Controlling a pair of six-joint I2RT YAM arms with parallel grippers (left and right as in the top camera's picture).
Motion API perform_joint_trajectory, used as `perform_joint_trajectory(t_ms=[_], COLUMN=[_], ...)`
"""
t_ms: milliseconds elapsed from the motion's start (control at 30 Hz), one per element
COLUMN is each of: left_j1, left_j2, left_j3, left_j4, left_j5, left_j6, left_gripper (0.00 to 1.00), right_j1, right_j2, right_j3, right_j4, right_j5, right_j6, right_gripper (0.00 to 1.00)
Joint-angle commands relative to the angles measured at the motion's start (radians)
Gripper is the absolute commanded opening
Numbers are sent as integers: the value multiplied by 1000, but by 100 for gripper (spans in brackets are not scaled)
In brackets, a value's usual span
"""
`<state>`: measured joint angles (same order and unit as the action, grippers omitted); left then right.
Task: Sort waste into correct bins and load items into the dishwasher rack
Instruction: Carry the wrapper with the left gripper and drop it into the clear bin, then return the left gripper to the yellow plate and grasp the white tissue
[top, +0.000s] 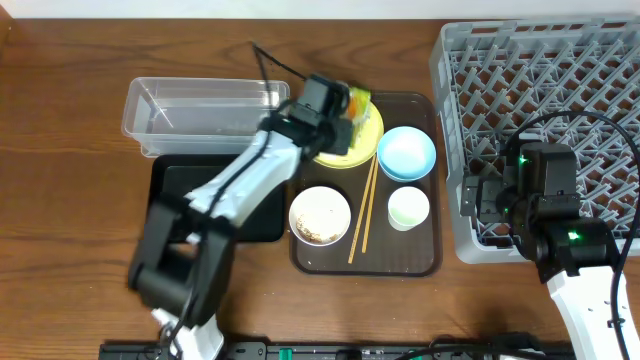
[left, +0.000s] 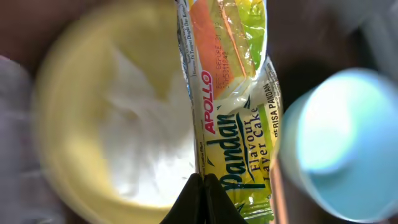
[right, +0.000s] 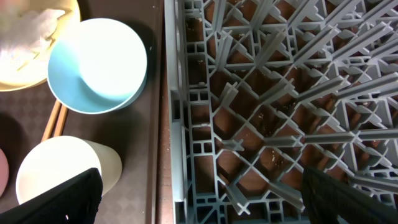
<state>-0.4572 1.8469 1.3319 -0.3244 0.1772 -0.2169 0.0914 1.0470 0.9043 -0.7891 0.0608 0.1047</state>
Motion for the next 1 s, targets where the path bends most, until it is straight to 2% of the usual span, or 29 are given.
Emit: perform_joint_trajectory(t_ms=[0,133,333,433,467,500,533,567,767,967], left_j1=[65,150,280,311,314,315,315,314,288,160], left_j2=[-132,-198,-198,-190,-188,-188,-188,-188,-188,-177], left_j3=[9,9,8,7,7,7,7,7,7,7], left_j4=[-34,-148,-346,-352,-339,-327,-314,-296,-134,-90], left_j5=[-31,-143,-197,-196,-196,-196,-196,-187,59,58], left_j6=[-7,-113,-500,-594,-601,-600,-595,-579,-318,39], left_gripper=[6,6,6,6,7,17,34,47,53,55], right_j1=[-14,-14,-14,-14,-14,-14,-14,-14,-14,-14], right_j2=[-2,-2,-2,-2,-2,-2,-2,-2,-2,-2], right_j3=[25,25,25,25,25,25,25,25,25,25], right_j4=[0,2,8,7,7,7,6,6,6,6], right_j5=[10,10,10,10,10,10,10,10,10,10], right_j6=[-9,-9,-9,-9,-9,-9,-9,-9,-9,-9], right_gripper=[99,99,99,99,99,99,99,99,99,99])
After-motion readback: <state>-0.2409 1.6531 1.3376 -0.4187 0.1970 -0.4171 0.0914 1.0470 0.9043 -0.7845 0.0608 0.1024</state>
